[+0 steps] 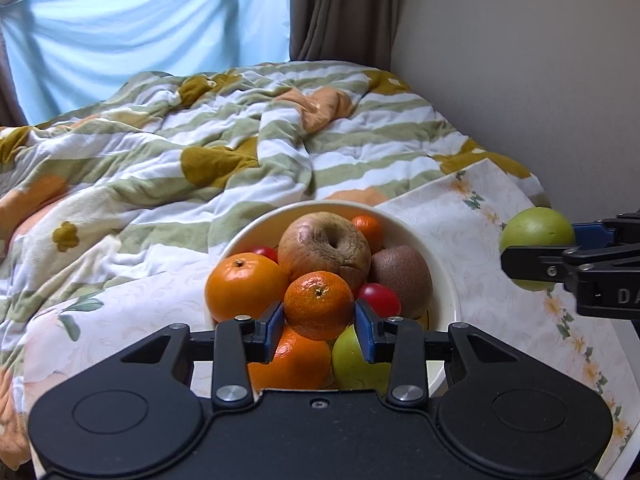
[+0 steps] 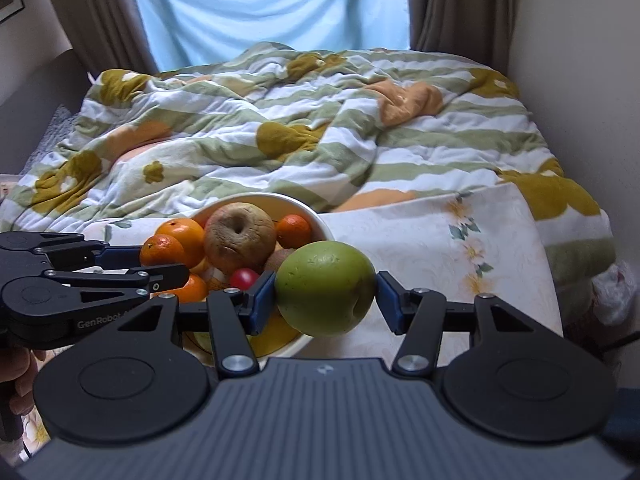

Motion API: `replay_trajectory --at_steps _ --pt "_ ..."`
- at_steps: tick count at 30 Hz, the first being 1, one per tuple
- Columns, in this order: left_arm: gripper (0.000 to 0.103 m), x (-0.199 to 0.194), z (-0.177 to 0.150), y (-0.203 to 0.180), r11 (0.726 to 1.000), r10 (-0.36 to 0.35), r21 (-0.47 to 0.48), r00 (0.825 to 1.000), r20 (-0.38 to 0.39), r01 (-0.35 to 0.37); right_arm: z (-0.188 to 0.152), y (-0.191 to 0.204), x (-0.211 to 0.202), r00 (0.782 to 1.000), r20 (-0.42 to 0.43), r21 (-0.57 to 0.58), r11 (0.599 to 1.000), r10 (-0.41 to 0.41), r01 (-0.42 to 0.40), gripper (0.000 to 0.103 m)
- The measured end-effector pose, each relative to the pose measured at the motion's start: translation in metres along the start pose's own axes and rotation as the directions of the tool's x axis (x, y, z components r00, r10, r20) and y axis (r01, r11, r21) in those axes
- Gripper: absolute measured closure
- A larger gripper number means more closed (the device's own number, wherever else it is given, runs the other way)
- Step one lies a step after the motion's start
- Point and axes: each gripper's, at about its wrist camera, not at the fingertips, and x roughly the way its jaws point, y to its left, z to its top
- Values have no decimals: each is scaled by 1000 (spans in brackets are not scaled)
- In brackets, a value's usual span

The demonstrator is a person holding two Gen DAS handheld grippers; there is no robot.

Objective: Organize fruits
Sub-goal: 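Carry the mandarin and green apple over the white bowl with both tools, then release the mandarin into the bowl with the left tool while the right tool releases the green apple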

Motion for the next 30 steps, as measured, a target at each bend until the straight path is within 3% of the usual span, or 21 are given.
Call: replay_trajectory --at_steps 5,7,8,9,13,20,30 --pt "61 11 -1 0 1000 -15 10 1000 2 15 -6 -4 0 1000 -3 57 998 -31 31 34" --pt "38 8 -1 -1 1000 -18 13 1000 16 17 -7 -6 -1 999 -1 73 997 -40 40 34" --pt "17 6 -1 -2 1000 -12 17 999 31 11 -7 -7 -3 999 -1 78 996 -42 42 34" --pt "9 2 -1 -3 1000 -3 24 999 49 2 -7 -8 -4 999 1 80 996 -44 44 34" --pt "9 -13 -3 -5 1000 11 21 998 56 -12 -6 -13 -6 999 10 81 996 -42 41 34" --pt "8 -42 -18 4 996 19 -92 998 55 -13 -5 -10 -1 1000 2 39 999 11 -11 34" --pt "0 -76 -48 5 975 156 -169 985 71 -142 -10 15 27 992 -46 -92 989 115 -119 34"
